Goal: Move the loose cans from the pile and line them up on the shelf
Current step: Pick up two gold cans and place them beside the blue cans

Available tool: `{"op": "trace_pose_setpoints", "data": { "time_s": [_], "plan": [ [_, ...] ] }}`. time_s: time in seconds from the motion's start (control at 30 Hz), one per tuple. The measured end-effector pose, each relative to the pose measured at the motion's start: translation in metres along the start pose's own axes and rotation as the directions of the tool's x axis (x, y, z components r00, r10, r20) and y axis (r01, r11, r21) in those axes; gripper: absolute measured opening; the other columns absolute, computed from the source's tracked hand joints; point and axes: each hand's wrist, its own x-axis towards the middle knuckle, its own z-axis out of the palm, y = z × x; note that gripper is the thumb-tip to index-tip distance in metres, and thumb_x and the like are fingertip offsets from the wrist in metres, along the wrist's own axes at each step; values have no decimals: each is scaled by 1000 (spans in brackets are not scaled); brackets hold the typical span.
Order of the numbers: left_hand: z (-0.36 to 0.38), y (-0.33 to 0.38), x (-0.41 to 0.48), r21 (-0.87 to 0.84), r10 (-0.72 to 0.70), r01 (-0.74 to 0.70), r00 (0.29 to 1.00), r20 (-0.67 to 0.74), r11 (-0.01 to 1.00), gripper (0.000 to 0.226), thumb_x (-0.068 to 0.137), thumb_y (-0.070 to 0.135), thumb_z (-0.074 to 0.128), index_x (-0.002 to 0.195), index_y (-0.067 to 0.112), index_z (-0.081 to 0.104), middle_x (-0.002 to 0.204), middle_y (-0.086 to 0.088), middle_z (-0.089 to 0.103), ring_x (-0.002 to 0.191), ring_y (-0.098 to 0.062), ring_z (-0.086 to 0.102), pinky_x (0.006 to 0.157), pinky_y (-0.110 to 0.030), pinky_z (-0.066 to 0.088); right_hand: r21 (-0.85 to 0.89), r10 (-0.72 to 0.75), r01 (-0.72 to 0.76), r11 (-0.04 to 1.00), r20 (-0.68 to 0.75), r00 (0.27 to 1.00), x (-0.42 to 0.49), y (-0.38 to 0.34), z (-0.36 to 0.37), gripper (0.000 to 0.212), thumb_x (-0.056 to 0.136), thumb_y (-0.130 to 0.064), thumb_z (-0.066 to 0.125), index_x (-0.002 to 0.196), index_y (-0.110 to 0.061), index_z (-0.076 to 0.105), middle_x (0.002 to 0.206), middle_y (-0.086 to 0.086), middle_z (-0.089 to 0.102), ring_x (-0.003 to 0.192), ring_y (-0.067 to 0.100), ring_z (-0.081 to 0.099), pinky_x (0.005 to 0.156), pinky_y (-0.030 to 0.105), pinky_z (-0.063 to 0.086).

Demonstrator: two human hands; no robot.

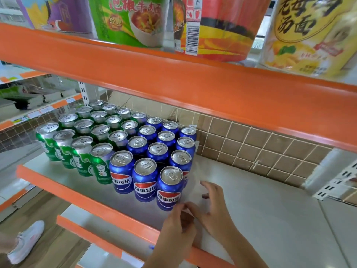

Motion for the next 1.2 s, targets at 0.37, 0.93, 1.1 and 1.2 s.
{"op": "trace_pose_setpoints", "data": {
  "time_s": [0.37,0.93,1.1,1.2],
  "plan": [
    [95,67,13,83,123,-154,948,294,985,41,85,32,67,123,25,53,110,13,58,103,0,56,90,-13,45,-98,167,-210,973,-330,929,-75,59,-121,29,84,-34,68,112,-35,59,116,-18,51,113,1,48,93,10,29],
    [349,177,-133,52,243,-371,702,669,927,80,79,50,66,146,29,27,154,3,29,139,-17,32,111,-35,33,90,409,-458,884,-623,667,-305,130,-341,56,84,-33,68,136,-24,49,151,2,34,140,13,31,105,19,25],
    [407,199,-176,-14,253,-349,653,714,937,87,76,45,72,147,19,28,154,0,30,138,-18,34,111,-30,32,152,445,-481,864,-677,586,-361,150,-383,61,84,-31,69,139,-24,44,150,0,37,137,8,32,98,16,28],
    [441,205,-202,-38,225,-307,600,768,951,92,73,43,75,147,18,27,153,-3,31,138,-20,35,109,-32,35,227,489,-478,848,-681,545,-393,162,-398,63,86,-33,67,142,-23,39,144,-5,38,128,2,34,99,19,30]
  ]
}}
